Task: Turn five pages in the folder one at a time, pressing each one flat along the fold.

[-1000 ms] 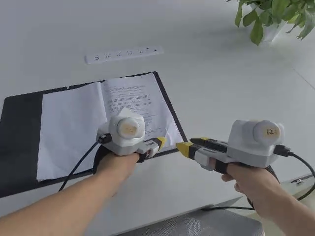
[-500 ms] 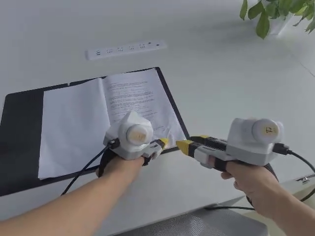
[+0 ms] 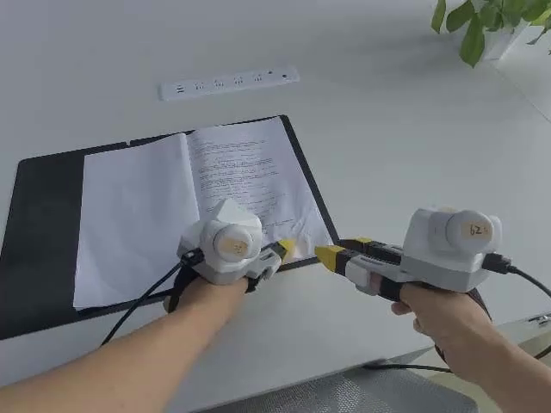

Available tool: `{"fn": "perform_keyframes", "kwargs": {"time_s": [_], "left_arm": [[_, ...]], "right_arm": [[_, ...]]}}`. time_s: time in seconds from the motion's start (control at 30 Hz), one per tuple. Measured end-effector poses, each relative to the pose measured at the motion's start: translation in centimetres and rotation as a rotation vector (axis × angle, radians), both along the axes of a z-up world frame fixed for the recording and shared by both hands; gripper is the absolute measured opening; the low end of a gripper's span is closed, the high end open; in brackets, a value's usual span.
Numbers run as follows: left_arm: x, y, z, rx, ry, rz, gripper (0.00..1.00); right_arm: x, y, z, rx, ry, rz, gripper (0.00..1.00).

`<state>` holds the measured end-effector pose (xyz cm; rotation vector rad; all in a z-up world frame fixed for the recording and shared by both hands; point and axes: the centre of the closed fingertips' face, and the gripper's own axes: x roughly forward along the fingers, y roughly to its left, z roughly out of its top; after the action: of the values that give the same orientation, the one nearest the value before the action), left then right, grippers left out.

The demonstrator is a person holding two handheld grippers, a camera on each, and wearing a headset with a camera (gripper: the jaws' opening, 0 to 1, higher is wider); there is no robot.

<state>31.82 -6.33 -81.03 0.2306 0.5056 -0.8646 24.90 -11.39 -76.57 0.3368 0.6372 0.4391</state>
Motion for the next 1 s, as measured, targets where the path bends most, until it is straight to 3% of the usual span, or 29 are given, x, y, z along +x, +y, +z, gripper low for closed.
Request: {"fn": "perform_keyframes", "kwargs": {"time_s": [0.43, 0.57, 0.7, 0.83, 1.0], "left_arm": [[1.2, 0.9, 0.1, 0.008, -0.006, 0.015, 0.12], [1.3, 1.1, 0.2, 0.009, 0.000, 0.019, 0.09], [1.6, 1.3, 0.1, -0.029, 0.042, 0.060, 0.07], [1.5, 1.4, 0.1, -0.040, 0.053, 0.070, 0.06], [1.5, 1.3, 0.1, -0.035, 0.046, 0.067, 0.06]], "right_arm": [[0.3, 0.3, -0.2, -0.002, 0.004, 0.007, 0.26], [0.5, 0.3, -0.3, -0.003, 0.006, 0.003, 0.26], [1.0, 0.2, -0.4, 0.004, 0.009, -0.007, 0.25], [1.6, 0.2, -1.1, 0.033, 0.040, -0.028, 0.23], [2.0, 0.5, -1.4, 0.062, 0.057, -0.051, 0.24]]}}
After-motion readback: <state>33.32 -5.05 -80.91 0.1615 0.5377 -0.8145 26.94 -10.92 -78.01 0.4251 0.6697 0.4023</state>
